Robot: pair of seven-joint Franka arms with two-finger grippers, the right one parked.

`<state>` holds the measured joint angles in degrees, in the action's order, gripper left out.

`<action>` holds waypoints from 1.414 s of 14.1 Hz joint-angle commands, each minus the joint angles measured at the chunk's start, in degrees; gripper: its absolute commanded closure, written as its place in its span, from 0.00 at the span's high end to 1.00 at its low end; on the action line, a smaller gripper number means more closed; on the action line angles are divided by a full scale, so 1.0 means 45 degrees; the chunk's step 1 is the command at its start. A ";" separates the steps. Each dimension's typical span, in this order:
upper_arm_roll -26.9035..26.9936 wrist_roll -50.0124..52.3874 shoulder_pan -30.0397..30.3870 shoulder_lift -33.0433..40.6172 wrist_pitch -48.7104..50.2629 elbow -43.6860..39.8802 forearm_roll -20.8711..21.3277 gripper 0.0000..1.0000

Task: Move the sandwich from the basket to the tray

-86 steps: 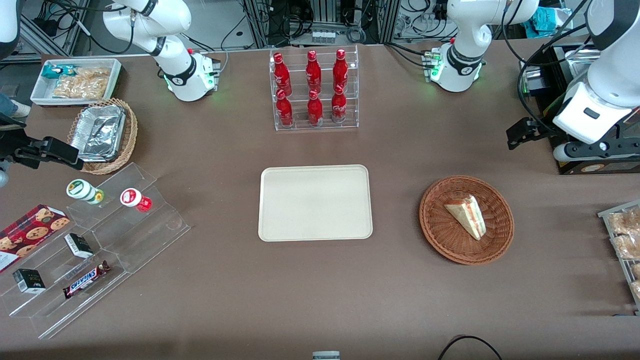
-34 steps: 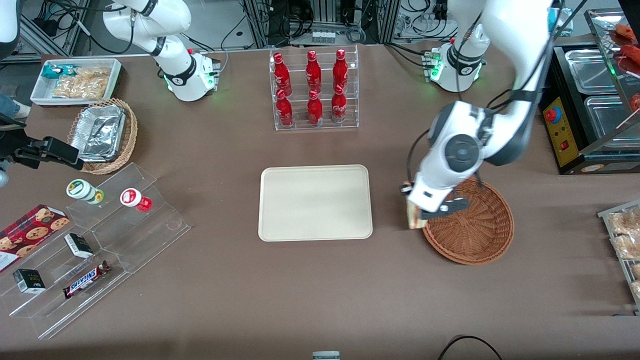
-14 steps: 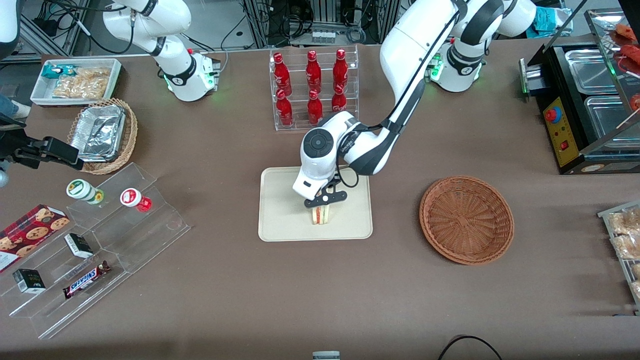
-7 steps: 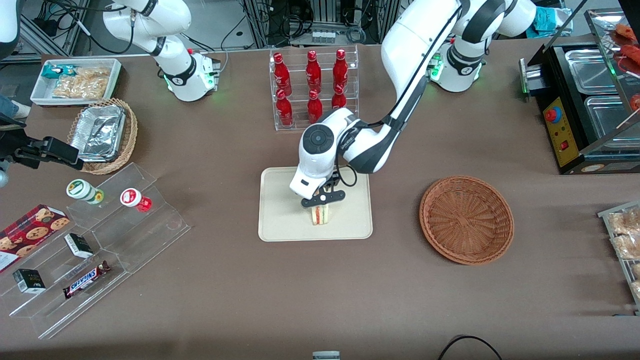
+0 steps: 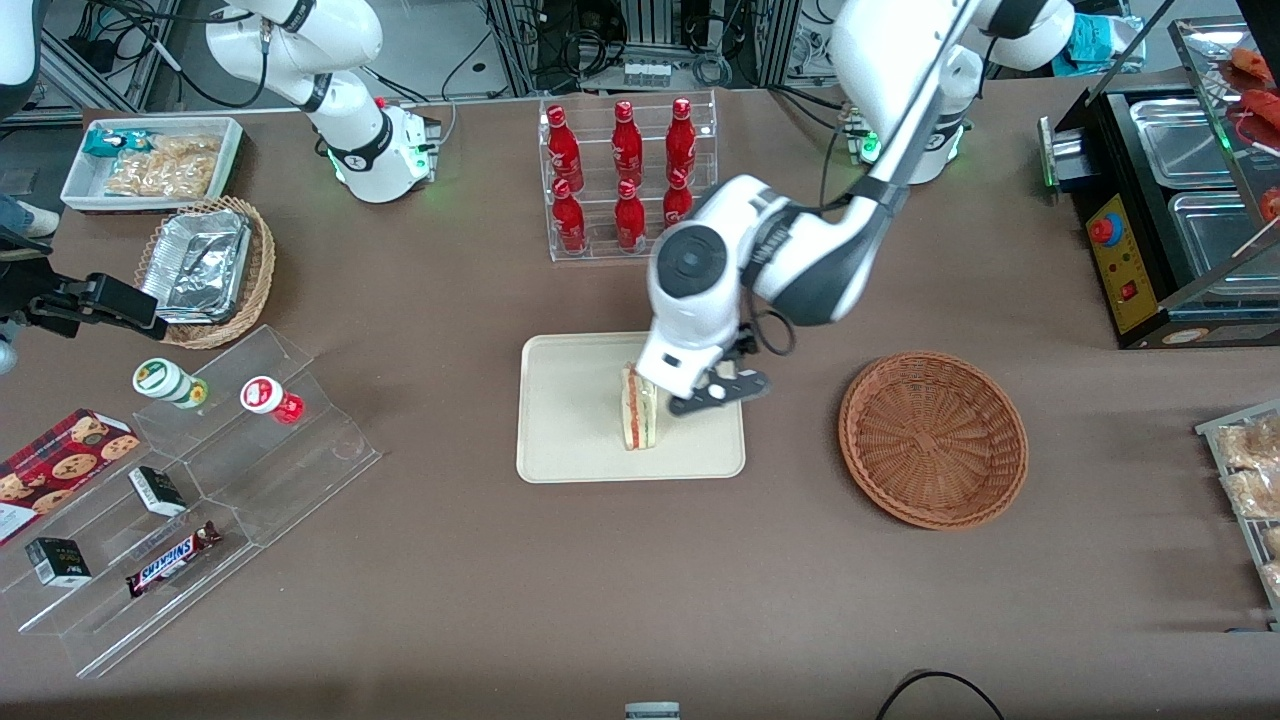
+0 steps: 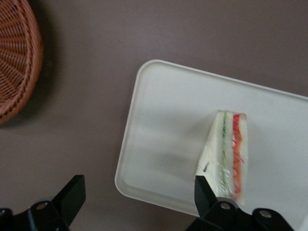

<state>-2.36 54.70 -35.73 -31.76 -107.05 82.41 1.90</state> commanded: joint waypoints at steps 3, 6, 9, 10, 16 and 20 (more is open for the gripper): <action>-0.0121 -0.1503 0.1569 0.1759 -0.0155 0.2502 0.0086 1.00; -0.0121 -0.2720 0.2527 0.3340 -0.0116 0.4142 0.0027 1.00; -0.0121 -0.4514 0.3504 0.4689 0.0253 0.5239 0.0027 1.00; -0.0121 -0.4887 0.3836 0.5100 0.0622 0.5358 0.0046 1.00; -0.1053 -0.7875 0.6389 0.6624 0.3105 0.5066 -0.0032 1.00; -0.1528 -1.0176 0.7684 0.7271 0.3437 0.4697 -0.0032 1.00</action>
<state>-8.25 14.10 -3.72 -1.26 -93.43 104.10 1.90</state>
